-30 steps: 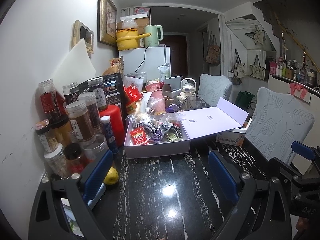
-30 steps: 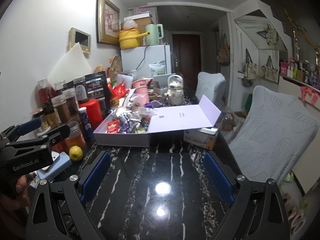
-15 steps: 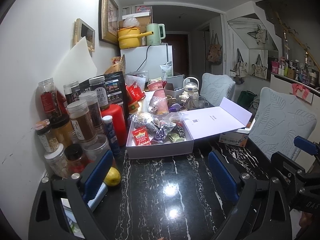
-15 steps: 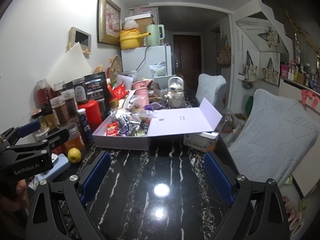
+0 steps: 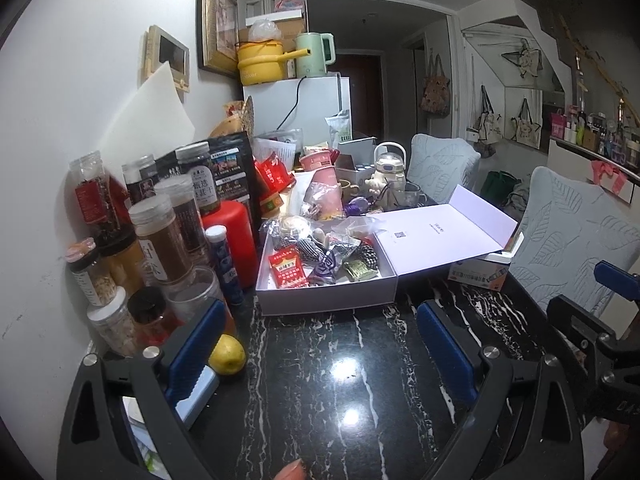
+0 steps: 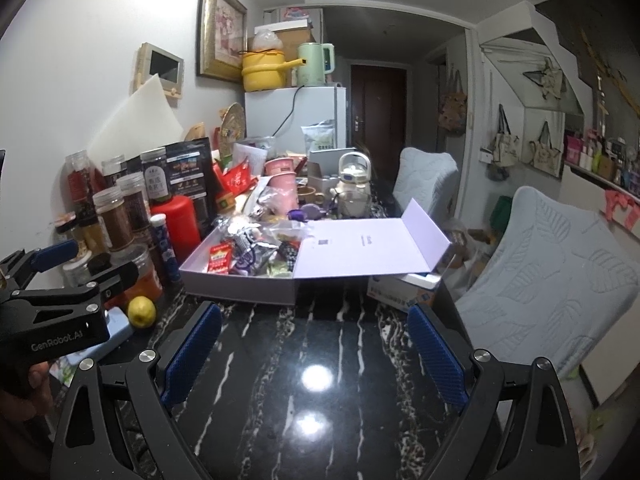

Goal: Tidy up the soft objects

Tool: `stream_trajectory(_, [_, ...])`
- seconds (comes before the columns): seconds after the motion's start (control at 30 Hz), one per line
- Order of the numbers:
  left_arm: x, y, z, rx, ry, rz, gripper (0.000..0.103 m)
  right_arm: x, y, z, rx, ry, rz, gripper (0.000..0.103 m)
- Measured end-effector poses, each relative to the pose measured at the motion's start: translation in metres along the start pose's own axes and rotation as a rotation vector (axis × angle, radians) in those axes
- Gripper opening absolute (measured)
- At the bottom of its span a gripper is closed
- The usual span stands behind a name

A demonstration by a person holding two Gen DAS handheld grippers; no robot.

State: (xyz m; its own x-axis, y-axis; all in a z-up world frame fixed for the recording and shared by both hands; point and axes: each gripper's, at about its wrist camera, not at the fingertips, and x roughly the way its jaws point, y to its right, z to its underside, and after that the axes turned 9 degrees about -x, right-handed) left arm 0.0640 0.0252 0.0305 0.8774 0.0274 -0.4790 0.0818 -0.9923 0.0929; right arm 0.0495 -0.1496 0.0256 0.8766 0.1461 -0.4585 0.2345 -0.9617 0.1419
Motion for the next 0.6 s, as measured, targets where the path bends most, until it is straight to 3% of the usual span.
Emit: stream_trajectory(0.6, [0.039, 0.0, -0.006, 0.002, -0.041, -0.028, 0.098, 0.039, -0.001, -0.007, -0.019, -0.047, -0.045, 0.097])
